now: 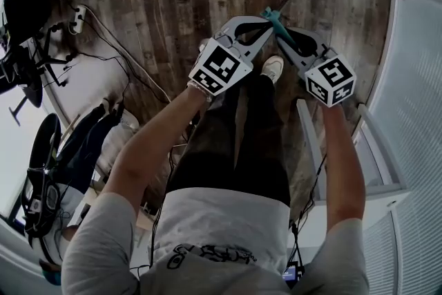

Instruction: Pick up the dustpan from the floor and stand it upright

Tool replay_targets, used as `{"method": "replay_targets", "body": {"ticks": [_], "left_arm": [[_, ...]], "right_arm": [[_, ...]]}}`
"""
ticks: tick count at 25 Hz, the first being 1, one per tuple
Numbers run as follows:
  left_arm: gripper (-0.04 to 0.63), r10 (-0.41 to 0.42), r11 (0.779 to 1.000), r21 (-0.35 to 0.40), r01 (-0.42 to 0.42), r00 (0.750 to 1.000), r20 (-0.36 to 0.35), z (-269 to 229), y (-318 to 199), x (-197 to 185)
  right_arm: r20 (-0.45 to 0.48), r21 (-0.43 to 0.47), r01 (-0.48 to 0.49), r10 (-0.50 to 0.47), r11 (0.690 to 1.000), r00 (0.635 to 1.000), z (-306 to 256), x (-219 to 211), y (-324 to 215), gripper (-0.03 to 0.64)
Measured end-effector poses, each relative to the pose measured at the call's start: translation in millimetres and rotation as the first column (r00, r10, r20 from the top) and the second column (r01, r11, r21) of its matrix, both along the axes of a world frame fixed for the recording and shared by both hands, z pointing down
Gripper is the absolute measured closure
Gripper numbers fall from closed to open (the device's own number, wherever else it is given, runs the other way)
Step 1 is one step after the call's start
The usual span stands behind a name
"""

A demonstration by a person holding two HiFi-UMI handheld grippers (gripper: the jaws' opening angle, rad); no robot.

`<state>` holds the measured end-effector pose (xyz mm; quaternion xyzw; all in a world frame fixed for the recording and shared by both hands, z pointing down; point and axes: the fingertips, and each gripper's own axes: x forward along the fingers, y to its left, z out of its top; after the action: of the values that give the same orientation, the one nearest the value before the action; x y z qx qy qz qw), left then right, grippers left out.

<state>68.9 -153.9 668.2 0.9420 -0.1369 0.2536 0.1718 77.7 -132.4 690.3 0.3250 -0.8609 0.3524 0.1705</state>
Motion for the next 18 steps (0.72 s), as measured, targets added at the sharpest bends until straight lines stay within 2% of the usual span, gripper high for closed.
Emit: {"method": "replay_targets", "body": {"ticks": [11,18], "left_arm": [[0.594,-0.031,0.999,0.037,0.032,0.999,-0.042,-47,-5,14],[0.594,-0.043,0.997,0.057,0.046,0.997,-0.059,-69,-11,6]], "right_arm": [[0.110,0.006,-0.034,0.033,0.999,0.993,-52,1,1,0.543],[0.154,0.006,-0.044,0.043,0.999,0.987,-75,-7,-5,0.534]]}}
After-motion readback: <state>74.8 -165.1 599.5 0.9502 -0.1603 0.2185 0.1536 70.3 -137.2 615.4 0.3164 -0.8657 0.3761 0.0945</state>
